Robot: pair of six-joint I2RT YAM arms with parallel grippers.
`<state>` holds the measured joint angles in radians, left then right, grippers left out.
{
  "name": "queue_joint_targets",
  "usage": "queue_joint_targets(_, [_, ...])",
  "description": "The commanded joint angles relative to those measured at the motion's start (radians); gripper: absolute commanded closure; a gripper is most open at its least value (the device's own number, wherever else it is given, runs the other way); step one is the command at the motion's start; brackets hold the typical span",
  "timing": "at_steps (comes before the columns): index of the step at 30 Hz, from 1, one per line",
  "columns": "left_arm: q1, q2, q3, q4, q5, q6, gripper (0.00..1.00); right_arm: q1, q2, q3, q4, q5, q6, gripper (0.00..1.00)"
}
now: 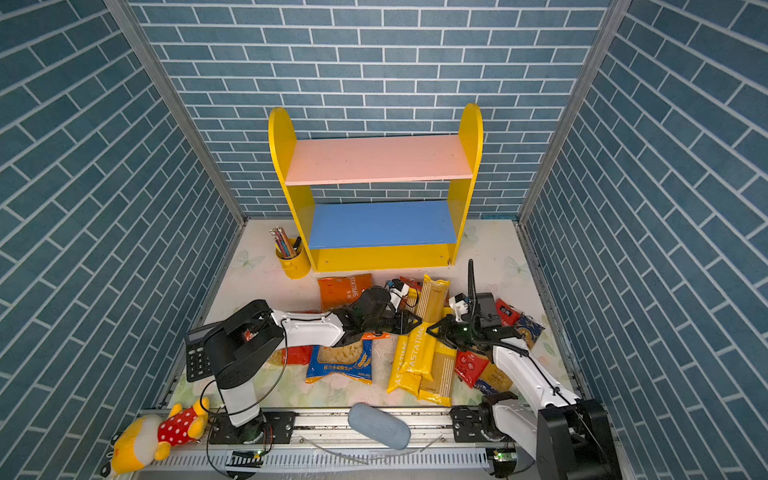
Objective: Place and organize the pasta boxes and bags onto the shelf
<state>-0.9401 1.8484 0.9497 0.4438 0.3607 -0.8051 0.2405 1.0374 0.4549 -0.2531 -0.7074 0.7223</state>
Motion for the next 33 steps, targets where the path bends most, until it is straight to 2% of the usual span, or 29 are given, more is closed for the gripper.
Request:
queue_joint_targets(1, [0.009, -0.029, -0.045, -0.034, 0.010, 0.009, 0.73, 0.010, -0.060, -0.019, 0.126, -0.018, 0.042, 0.92])
queue_joint_targets(3, [0.025, -0.066, -0.064, -0.034, 0.015, 0.008, 0.71, 0.010, -0.089, -0.019, 0.135, -0.016, 0.060, 0.98])
queue_joint_targets(5, [0.043, -0.104, -0.083, -0.031, 0.025, 0.006, 0.68, 0.009, -0.107, -0.019, 0.145, -0.017, 0.077, 1.00])
queue_joint_targets(13, [0.131, -0.274, -0.143, -0.015, 0.079, -0.001, 0.51, 0.018, -0.171, 0.069, 0.146, -0.027, 0.129, 1.00])
queue_joint_targets(22, [0.263, -0.400, -0.203, 0.089, 0.183, -0.083, 0.18, 0.204, -0.089, 0.291, 0.228, -0.027, 0.131, 1.00])
queue_joint_targets(27, [0.320, -0.436, -0.213, 0.137, 0.246, -0.130, 0.15, 0.334, 0.034, 0.444, 0.274, -0.036, 0.091, 1.00])
queue_joint_targets(33, [0.348, -0.497, -0.213, 0.185, 0.283, -0.163, 0.18, 0.433, 0.171, 0.599, 0.247, -0.062, 0.028, 1.00])
